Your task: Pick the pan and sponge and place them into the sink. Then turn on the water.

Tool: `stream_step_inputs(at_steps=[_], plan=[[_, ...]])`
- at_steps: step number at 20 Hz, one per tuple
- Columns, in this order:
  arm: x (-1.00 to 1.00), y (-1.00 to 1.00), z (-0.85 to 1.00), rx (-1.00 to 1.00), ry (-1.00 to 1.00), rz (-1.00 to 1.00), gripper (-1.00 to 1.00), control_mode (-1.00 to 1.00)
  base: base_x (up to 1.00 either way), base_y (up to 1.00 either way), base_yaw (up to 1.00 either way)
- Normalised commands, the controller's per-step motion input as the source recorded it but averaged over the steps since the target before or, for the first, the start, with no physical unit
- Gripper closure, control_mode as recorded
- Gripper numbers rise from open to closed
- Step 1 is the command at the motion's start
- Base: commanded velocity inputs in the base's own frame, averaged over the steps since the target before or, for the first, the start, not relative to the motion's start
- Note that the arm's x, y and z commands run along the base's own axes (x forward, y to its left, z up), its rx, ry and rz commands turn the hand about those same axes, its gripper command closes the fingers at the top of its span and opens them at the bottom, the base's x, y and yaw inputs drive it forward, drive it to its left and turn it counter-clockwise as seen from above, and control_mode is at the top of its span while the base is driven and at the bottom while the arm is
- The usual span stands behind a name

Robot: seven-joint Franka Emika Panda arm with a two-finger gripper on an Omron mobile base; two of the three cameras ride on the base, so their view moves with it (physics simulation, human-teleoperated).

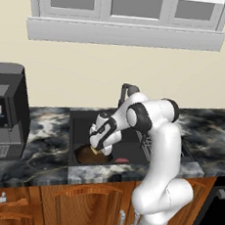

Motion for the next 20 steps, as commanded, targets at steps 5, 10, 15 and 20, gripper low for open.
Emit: stream_step_inputs(at_steps=[5, 10, 15, 20], plan=[[0.19, 0.07, -0.23, 0.0, 0.01, -0.02, 1.0, -1.0, 0.0, 0.0, 0.0], [0.19, 0.03, -0.22, 0.0, 0.01, -0.02, 1.0, -1.0, 0.0, 0.0, 0.0], [0.17, 0.02, -0.23, 0.0, 0.03, -0.01, 1.0, -1.0, 0.0, 0.0, 0.0], [0.16, 0.03, -0.24, 0.0, 0.03, -0.01, 1.0, -1.0, 0.0, 0.0, 0.0]])
